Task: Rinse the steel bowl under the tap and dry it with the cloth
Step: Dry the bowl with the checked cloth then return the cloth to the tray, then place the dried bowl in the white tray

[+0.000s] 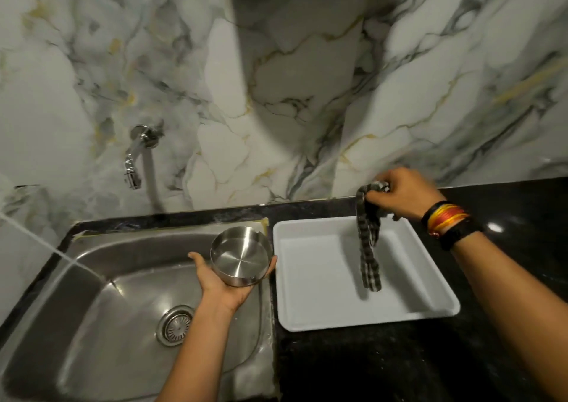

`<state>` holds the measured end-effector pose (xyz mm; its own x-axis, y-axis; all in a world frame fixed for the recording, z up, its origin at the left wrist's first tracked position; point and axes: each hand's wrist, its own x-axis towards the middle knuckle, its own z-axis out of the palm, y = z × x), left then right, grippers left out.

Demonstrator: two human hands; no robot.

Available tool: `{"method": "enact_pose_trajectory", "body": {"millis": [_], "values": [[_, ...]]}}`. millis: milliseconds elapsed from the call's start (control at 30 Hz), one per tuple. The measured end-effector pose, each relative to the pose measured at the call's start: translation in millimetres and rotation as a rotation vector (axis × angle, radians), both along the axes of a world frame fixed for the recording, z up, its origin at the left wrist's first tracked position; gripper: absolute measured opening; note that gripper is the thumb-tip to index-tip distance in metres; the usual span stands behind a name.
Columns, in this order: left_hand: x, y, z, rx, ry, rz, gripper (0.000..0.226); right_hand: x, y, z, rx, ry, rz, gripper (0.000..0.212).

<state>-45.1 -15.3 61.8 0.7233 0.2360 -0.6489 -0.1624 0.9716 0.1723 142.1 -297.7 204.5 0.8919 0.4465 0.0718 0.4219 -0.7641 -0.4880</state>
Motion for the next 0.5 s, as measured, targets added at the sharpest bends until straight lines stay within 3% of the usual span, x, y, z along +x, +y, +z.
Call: {"method": "enact_pose_trajectory", "body": {"millis": [100,167,267,333,433,500], "values": [[8,-20,1,0.006,-0.005,-0.002,0.106,24,-16,-39,-0.291,0.133,-0.074,0.027],[13,-36,0,0.015,0.010,0.003,0.104,36,-21,-74,-0.391,0.083,-0.143,0.028],[20,-59,0,0.012,0.012,0.010,0.103,39,-26,-139,-0.380,0.000,-0.145,0.033],[26,-73,-2,0.009,-0.005,0.007,0.104,33,-30,-180,-0.352,0.139,-0.119,0.039],[36,-88,-7,-0.006,-0.007,0.009,0.104,17,-44,-227,-0.504,0.324,0.016,0.072],[41,-97,-9,-0.009,-0.017,-0.005,0.103,8,-49,-238,-0.476,0.355,0.043,0.083]]}}
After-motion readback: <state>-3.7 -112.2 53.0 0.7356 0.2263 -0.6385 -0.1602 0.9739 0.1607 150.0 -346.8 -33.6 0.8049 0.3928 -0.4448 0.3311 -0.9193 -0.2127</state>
